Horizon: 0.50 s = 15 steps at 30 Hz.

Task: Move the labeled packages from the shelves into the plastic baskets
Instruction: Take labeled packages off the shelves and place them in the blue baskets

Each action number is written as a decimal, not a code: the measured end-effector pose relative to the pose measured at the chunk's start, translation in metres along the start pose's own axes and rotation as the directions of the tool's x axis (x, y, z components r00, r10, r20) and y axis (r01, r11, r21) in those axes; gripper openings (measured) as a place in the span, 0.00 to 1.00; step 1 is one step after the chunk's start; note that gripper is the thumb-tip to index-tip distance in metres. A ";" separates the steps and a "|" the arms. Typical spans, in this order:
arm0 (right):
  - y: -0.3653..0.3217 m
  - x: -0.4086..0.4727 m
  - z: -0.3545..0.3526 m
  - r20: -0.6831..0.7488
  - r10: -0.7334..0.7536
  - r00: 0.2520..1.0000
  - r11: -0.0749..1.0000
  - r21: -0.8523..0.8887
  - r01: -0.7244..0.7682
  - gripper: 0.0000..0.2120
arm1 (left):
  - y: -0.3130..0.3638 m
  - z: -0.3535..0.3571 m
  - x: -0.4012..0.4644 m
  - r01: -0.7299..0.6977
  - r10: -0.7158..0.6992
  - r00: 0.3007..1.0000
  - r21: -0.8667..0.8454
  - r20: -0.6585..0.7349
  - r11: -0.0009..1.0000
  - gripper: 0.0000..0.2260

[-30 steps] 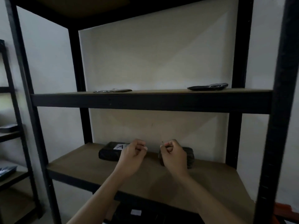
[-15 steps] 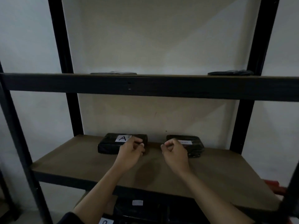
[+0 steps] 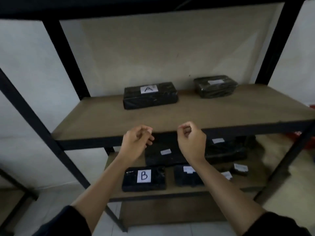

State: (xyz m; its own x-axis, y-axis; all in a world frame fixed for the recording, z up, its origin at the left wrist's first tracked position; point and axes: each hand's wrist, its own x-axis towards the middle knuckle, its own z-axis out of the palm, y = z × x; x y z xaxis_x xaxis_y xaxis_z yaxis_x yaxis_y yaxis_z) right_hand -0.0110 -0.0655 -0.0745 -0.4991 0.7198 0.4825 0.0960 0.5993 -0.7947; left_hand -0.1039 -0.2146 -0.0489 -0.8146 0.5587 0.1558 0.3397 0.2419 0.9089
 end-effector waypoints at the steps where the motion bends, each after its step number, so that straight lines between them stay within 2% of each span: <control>1: 0.004 -0.008 0.007 -0.019 -0.017 1.000 1.000 -0.004 0.017 0.03 | -0.013 -0.002 -0.006 0.031 -0.031 0.999 -0.009 0.016 0.999 0.05; 6: 0.051 -0.038 0.046 -0.080 -0.125 0.989 0.991 -0.068 0.119 0.03 | -0.088 0.008 -0.019 0.123 -0.122 0.991 -0.024 0.056 0.992 0.06; 9: 0.100 -0.052 0.067 -0.057 -0.169 0.984 0.982 -0.090 0.163 0.04 | -0.137 0.038 -0.014 0.170 -0.168 0.980 -0.011 0.104 0.985 0.07; 12: 0.172 -0.064 0.087 -0.011 -0.087 0.996 0.984 -0.159 0.084 0.04 | -0.183 0.083 -0.005 0.216 -0.208 0.963 -0.030 0.170 0.976 0.07; 15: 0.247 -0.072 0.098 -0.021 0.090 0.996 0.963 -0.254 -0.092 0.04 | -0.222 0.132 0.005 0.256 -0.237 0.945 -0.062 0.224 0.965 0.06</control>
State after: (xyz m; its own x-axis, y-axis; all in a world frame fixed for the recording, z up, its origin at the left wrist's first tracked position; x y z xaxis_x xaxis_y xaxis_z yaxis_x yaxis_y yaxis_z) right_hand -0.0356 -0.0031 -0.3415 -0.4702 0.7779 0.4169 0.3568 0.5996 -0.7164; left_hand -0.1213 -0.1609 -0.3014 -0.7450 0.6489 -0.1546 0.0896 0.3270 0.9408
